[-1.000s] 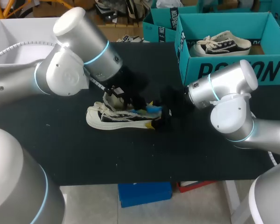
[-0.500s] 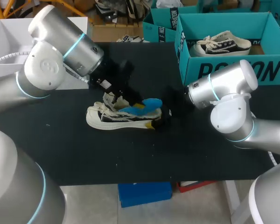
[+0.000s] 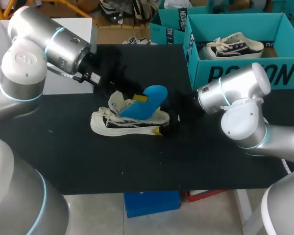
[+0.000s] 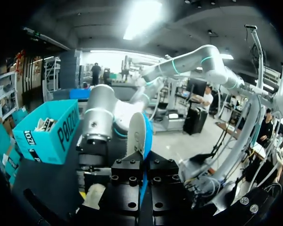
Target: Take the shoe out of the shoebox, open the shoe tongue, remove and reinsert the insole, then place the shoe into the shoebox
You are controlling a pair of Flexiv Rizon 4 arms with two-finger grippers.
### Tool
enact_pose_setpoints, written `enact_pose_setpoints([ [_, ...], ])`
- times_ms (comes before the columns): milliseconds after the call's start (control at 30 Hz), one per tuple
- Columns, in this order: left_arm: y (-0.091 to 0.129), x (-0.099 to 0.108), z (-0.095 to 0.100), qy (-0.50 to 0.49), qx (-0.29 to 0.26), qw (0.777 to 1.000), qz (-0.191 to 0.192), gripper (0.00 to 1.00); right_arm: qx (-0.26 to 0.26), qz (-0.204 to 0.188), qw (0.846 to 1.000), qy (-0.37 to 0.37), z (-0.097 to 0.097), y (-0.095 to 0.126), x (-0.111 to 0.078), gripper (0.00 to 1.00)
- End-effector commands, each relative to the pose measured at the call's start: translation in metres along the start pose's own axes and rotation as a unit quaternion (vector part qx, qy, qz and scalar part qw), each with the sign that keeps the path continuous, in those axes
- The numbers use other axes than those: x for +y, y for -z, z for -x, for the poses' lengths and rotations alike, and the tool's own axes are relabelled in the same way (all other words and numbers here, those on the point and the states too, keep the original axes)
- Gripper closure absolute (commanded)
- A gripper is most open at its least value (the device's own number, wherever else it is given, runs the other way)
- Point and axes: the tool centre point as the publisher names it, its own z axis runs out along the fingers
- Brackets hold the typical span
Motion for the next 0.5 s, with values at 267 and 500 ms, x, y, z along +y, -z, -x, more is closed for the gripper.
enact_pose_setpoints([
  [267,0.0119,-0.003,-0.009,0.016,0.02,0.998,-0.062,1.0,0.0,0.0,1.0,0.0,0.001,-0.0002,-0.0025,1.0],
  [500,0.0119,-0.003,-0.009,0.016,0.02,0.998,-0.062,1.0,0.0,0.0,1.0,0.0,0.001,-0.0002,-0.0025,1.0],
])
